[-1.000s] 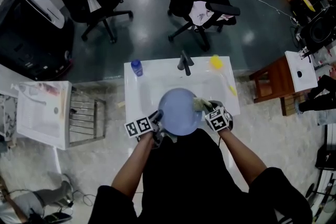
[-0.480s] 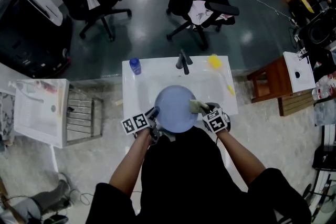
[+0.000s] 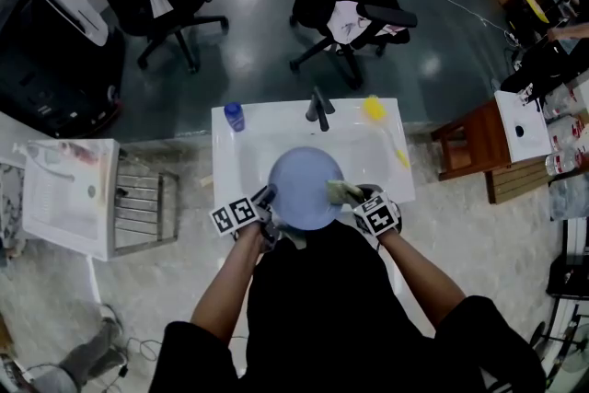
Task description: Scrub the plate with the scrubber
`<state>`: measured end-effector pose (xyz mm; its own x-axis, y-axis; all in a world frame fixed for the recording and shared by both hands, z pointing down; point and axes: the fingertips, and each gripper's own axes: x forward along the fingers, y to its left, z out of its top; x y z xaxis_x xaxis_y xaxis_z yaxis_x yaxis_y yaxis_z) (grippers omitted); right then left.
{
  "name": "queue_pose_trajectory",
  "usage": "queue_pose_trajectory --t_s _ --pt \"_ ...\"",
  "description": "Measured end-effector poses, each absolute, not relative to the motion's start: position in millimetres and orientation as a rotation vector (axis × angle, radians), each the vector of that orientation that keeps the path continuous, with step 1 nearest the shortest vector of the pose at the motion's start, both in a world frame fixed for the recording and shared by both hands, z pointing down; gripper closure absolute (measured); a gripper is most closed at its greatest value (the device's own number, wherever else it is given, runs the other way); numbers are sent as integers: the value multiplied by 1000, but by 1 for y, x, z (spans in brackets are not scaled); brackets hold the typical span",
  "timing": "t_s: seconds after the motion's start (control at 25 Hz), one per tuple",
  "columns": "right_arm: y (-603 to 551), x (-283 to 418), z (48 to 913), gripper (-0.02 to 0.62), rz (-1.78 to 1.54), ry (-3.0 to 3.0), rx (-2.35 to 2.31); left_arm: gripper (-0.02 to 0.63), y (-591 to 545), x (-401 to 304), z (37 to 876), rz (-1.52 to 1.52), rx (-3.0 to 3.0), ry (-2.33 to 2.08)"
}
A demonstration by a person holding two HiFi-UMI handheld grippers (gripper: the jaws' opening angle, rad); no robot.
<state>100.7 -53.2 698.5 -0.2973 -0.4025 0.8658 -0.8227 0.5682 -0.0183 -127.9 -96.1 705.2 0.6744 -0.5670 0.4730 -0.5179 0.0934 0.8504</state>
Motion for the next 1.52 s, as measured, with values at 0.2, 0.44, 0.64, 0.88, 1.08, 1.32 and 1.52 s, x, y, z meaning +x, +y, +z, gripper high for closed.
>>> queue_pose_trajectory --t_s 0.2,0.44,0.64,0.88,1.08,1.32,1.52 --pt "-50 95 692 532 601 -1927 959 528 -100 -129 705 -68 1534 -935" --pt "-47 87 688 532 631 -1947 940 528 -103 -132 704 -77 1530 -943" --pt "-39 73 689 532 667 -1978 939 528 -102 -137 706 -90 1514 -959" --pt "-33 62 692 532 707 -1992 931 528 -100 -141 708 -102 1497 -964" --pt "-33 51 686 532 738 -2018 923 528 -100 -145 709 -123 1485 -973" --pt "-32 33 684 532 769 -2042 886 528 -99 -151 711 -146 1458 -983" --pt "-32 17 680 532 787 -2064 853 528 -98 -158 712 -159 1449 -992"
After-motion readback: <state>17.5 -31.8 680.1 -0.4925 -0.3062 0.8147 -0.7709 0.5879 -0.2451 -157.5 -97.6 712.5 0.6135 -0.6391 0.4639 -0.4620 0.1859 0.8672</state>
